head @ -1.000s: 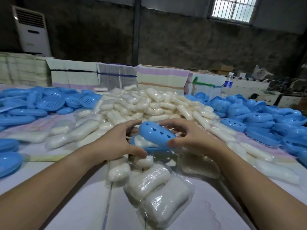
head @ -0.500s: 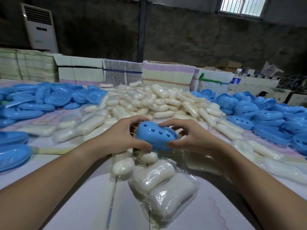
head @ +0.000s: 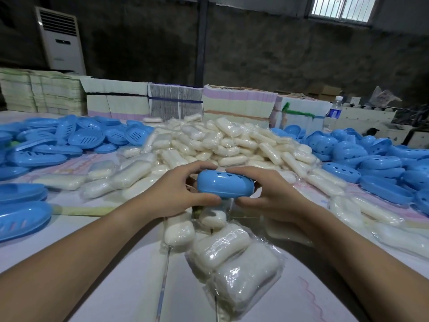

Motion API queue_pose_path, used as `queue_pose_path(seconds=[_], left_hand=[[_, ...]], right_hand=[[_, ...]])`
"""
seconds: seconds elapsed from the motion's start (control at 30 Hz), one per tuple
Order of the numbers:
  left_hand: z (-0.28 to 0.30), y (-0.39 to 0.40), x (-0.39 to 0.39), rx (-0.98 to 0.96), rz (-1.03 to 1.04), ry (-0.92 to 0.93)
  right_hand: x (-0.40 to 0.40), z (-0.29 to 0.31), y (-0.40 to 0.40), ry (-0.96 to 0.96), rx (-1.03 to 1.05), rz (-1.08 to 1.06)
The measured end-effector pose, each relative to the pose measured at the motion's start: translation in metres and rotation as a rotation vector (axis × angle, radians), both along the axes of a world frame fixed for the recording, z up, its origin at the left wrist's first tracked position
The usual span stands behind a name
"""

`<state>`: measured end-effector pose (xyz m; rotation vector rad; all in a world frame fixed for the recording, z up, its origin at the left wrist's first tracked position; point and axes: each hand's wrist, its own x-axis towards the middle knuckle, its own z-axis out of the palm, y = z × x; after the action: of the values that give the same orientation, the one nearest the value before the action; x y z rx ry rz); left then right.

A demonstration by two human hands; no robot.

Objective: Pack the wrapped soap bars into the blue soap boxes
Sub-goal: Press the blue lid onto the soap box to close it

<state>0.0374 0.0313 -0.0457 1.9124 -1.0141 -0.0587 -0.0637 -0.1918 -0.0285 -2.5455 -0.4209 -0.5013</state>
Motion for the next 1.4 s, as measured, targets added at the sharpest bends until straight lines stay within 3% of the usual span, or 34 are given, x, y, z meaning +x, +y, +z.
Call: queue_pose_path(seconds=[0.23, 0.57, 0.83, 1.0, 1.3, 1.4], left_hand=[[-0.004, 0.002, 0.003, -0.007, -0.014, -0.202], [0.001, 0.002, 0.001, -0.058, 0.051, -0.316], [0.002, 0.003, -0.004, -0.024, 0.093, -0.454], [0.001, 0.002, -0.003, -0.024, 0.097, -0.418], [-0.001, 0.0, -0.009, -0.031, 0.052, -0.564], [-0.001, -0.003, -0.012, -0.022, 0.02, -0.603]], right_hand=[[-0.001, -0.001, -0.001, -0.027, 0.047, -0.008], [-0.001, 0.006, 0.002, -0.039, 0.026, -0.067], [-0.006, 0.007, -0.001, -0.005, 0.262, -0.012], [-0.009, 0.009, -0.003, -0.005, 0.297, 0.011], [-0.007, 0.008, 0.0, 0.252, 0.472, 0.078], [-0.009, 0.011, -0.002, 0.278, 0.424, 0.048]])
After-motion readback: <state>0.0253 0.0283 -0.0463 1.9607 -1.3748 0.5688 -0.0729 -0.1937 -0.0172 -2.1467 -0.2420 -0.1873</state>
